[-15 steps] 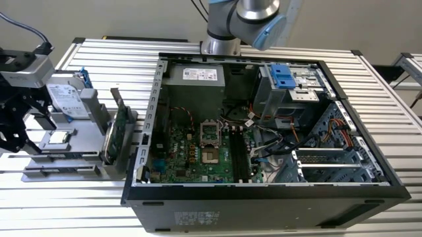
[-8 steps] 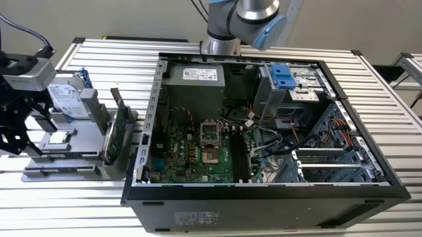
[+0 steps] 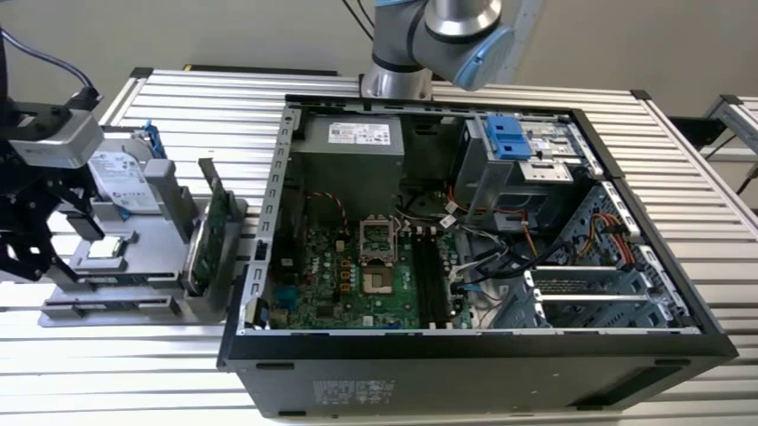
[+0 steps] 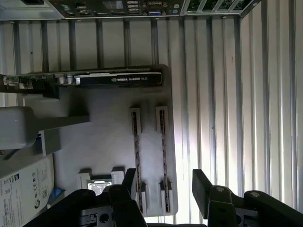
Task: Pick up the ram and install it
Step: 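Pick up the ram and move it above insertion slot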
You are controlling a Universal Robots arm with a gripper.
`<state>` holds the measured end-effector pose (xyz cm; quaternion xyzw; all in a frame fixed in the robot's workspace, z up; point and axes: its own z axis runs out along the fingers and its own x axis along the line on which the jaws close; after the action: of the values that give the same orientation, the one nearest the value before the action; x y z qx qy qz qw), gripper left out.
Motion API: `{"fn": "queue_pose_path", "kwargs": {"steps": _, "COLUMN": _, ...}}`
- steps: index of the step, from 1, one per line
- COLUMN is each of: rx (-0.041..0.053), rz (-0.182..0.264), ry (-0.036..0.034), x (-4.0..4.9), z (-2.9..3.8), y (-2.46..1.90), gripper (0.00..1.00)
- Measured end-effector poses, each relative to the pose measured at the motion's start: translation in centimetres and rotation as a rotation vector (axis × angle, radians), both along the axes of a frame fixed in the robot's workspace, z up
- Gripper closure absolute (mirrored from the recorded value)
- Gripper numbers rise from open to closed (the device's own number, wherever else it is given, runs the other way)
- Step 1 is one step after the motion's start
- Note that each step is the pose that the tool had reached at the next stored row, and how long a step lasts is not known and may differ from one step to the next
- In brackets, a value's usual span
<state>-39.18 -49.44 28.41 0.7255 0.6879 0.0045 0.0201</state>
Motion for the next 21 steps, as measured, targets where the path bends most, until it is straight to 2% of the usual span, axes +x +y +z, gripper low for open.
{"fn": "queue_pose_path", "kwargs": {"steps": 16, "rx": -0.0017, "rz": 0.0, "ry": 0.0, "x": 0.0, "z": -1.33, "y": 0.03, "gripper": 0.0}}
{"fn": "queue_pose_path", "kwargs": {"steps": 21, "rx": -0.0062, "rz": 0.002, "ry": 0.0002, "x": 0.0, "z": -1.73, "y": 0.03, "gripper": 0.0}}
